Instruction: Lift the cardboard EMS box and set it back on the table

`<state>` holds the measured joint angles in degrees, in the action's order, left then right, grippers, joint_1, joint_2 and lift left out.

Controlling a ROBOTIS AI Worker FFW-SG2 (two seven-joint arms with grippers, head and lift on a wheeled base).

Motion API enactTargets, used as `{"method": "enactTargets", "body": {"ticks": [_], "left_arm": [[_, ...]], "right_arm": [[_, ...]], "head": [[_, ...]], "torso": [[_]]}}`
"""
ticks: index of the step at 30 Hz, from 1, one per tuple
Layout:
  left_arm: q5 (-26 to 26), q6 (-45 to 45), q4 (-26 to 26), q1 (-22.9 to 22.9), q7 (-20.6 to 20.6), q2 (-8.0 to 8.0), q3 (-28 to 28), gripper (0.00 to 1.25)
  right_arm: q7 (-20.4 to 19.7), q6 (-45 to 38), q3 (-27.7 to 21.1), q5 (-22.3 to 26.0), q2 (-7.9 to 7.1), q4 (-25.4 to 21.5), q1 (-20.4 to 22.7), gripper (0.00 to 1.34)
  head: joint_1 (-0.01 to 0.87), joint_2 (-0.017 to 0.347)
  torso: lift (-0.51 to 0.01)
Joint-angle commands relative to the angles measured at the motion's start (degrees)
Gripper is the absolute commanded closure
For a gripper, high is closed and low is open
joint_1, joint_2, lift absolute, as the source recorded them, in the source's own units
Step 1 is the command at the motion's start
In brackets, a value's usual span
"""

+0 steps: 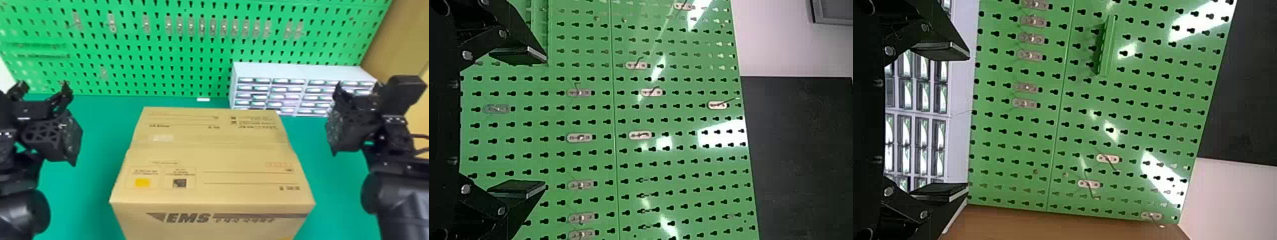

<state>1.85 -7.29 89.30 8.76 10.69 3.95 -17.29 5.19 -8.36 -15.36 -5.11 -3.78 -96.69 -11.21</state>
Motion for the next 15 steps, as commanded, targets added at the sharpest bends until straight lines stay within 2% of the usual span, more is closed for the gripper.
{"method": "enactTargets", "body": {"ticks": [1,15], "left_arm": [[-0.2,0.0,0.0,0.1,-0.3,0.0,0.1,0.37],[0.1,0.0,0.0,-0.1,-0.5,0.0,0.1,0.37]], "right_arm": [[0.0,0.1,0.2,0.0,0.0,-0.1,-0.2,0.34],[0.0,0.1,0.2,-0.1,0.0,-0.1,0.0,0.34]], "head": [[0.678,-0.014],[0.678,-0.014]], "torso": [[0.0],[0.0]]}}
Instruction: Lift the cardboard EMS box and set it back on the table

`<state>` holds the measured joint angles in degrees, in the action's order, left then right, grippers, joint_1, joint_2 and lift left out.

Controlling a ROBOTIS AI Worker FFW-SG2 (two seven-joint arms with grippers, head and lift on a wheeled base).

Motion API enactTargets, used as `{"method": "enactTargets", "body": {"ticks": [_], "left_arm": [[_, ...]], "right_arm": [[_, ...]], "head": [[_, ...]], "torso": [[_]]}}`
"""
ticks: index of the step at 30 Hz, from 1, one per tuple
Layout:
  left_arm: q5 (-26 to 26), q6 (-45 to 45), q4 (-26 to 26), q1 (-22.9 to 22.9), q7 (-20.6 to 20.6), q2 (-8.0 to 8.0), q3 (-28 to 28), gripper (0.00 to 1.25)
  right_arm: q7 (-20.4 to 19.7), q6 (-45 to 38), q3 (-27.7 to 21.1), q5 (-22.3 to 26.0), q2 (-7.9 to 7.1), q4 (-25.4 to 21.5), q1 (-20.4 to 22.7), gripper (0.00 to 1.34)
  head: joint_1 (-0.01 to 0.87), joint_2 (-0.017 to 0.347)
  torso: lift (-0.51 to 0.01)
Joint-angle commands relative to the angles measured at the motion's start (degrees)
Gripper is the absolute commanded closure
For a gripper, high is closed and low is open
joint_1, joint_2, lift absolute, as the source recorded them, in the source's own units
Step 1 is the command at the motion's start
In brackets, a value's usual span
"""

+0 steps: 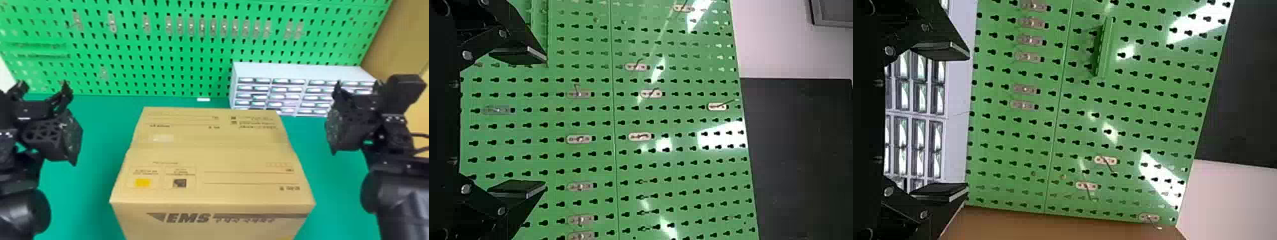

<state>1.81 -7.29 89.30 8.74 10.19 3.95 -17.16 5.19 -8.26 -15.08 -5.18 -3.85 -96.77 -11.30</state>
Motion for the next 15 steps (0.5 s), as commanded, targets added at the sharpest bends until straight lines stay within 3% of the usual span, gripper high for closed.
{"method": "enactTargets", "body": {"ticks": [1,15], "left_arm": [[0.1,0.0,0.0,0.0,0.0,0.0,-0.1,0.37],[0.2,0.0,0.0,0.0,0.0,0.0,0.1,0.37]], "right_arm": [[0.0,0.0,0.0,0.0,0.07,0.0,0.1,0.34],[0.0,0.3,0.1,-0.5,0.16,0.0,0.0,0.34]], "head": [[0.678,-0.014],[0.678,-0.014]], "torso": [[0.0],[-0.001]]}}
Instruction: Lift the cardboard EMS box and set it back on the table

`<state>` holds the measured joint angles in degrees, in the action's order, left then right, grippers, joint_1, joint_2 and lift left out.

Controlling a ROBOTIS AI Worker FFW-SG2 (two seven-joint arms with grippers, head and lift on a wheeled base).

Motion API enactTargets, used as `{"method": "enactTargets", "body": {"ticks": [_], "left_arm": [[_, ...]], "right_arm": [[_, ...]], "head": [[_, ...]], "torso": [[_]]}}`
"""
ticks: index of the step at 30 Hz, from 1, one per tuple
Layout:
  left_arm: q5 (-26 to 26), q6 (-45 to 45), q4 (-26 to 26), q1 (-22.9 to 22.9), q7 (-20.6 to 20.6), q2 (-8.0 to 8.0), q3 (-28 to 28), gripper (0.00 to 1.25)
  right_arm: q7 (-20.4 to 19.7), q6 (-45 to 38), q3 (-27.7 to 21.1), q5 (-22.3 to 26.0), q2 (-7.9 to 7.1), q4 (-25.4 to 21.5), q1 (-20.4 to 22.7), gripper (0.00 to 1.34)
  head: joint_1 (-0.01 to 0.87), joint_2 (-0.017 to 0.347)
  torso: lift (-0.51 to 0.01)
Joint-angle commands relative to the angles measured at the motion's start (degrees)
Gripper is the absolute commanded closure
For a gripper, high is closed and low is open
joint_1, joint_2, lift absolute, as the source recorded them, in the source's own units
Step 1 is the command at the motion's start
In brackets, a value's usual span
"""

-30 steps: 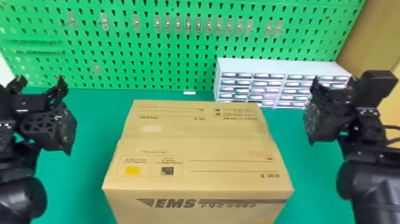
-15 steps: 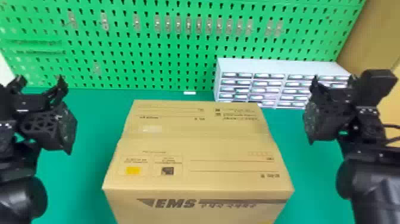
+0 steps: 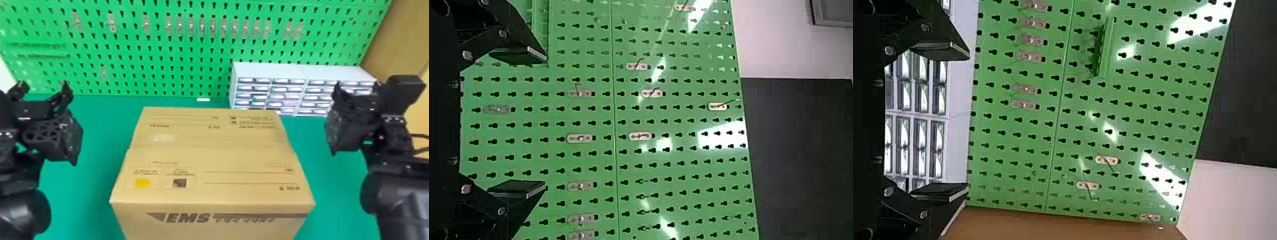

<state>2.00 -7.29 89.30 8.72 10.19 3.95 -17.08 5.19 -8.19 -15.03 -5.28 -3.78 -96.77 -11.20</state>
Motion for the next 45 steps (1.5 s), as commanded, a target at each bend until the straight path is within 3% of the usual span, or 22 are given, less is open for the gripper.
{"method": "enactTargets", "body": {"ticks": [1,8,45], "left_arm": [[0.0,0.0,0.0,0.0,0.0,0.0,0.0,0.37],[0.0,0.0,0.0,-0.2,0.0,0.0,0.0,0.37],[0.0,0.0,0.0,-0.5,-0.2,0.0,0.1,0.37]], "right_arm": [[0.0,0.2,0.0,-0.4,0.09,0.0,0.0,0.34],[0.0,0.5,-0.5,-0.8,0.79,0.0,0.4,0.34],[0.0,1.2,-0.2,-0.8,0.88,0.0,0.3,0.34]], "head": [[0.678,-0.014],[0.678,-0.014],[0.678,-0.014]], "torso": [[-0.006],[-0.02],[-0.092]]}}
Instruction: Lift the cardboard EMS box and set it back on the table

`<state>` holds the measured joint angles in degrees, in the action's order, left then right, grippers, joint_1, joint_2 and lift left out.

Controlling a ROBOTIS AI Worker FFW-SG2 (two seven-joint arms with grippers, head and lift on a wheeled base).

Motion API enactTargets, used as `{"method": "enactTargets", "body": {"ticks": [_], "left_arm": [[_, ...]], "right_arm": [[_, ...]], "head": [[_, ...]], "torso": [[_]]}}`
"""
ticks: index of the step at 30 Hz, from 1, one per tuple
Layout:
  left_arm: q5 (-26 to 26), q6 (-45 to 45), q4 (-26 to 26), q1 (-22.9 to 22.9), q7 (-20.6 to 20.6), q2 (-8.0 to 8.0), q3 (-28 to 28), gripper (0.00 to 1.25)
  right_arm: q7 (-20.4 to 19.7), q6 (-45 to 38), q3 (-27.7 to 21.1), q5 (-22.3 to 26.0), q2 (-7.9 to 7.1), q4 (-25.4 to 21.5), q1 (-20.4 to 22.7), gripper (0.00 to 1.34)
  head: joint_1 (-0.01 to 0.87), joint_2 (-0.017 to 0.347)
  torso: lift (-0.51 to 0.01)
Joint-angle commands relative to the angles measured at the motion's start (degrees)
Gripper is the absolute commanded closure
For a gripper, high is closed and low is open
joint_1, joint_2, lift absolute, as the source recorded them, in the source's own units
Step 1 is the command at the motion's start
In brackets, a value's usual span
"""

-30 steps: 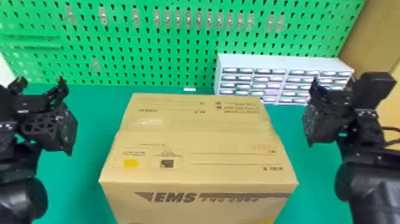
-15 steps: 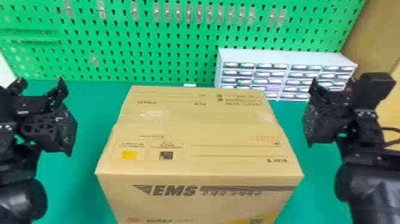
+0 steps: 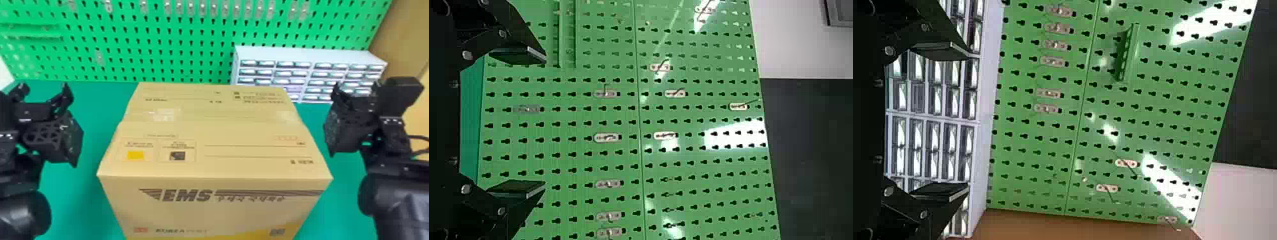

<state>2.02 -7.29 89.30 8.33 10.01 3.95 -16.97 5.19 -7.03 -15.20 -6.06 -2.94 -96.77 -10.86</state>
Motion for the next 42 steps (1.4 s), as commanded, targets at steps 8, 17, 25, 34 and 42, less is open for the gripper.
{"method": "enactTargets", "body": {"ticks": [8,17,25,34,42], "left_arm": [[0.2,0.0,0.0,0.0,0.0,0.0,0.0,0.37],[1.2,-0.1,0.0,-0.6,0.0,0.0,-1.1,0.37],[1.0,-1.3,0.0,-0.9,0.0,0.09,-1.8,0.37],[-2.0,-1.3,-0.1,-1.6,0.0,0.0,-2.0,0.37],[-5.4,-1.3,-0.1,-0.7,0.0,0.0,-0.5,0.37]], "right_arm": [[0.0,0.4,-0.2,0.0,0.13,0.1,-0.1,0.34],[0.0,3.1,-1.8,2.0,0.04,1.0,0.7,0.34],[0.0,8.0,-1.5,6.5,-1.98,4.0,2.0,0.34],[0.0,11.2,-1.7,5.8,-1.28,7.6,2.1,0.34],[0.0,11.1,-2.6,1.9,0.48,7.9,1.9,0.34]], "head": [[0.678,-0.014],[0.678,-0.014],[0.678,-0.014],[0.678,-0.014],[0.678,-0.014]], "torso": [[-0.096],[-0.096],[-0.096],[-0.096],[-0.096]]}}
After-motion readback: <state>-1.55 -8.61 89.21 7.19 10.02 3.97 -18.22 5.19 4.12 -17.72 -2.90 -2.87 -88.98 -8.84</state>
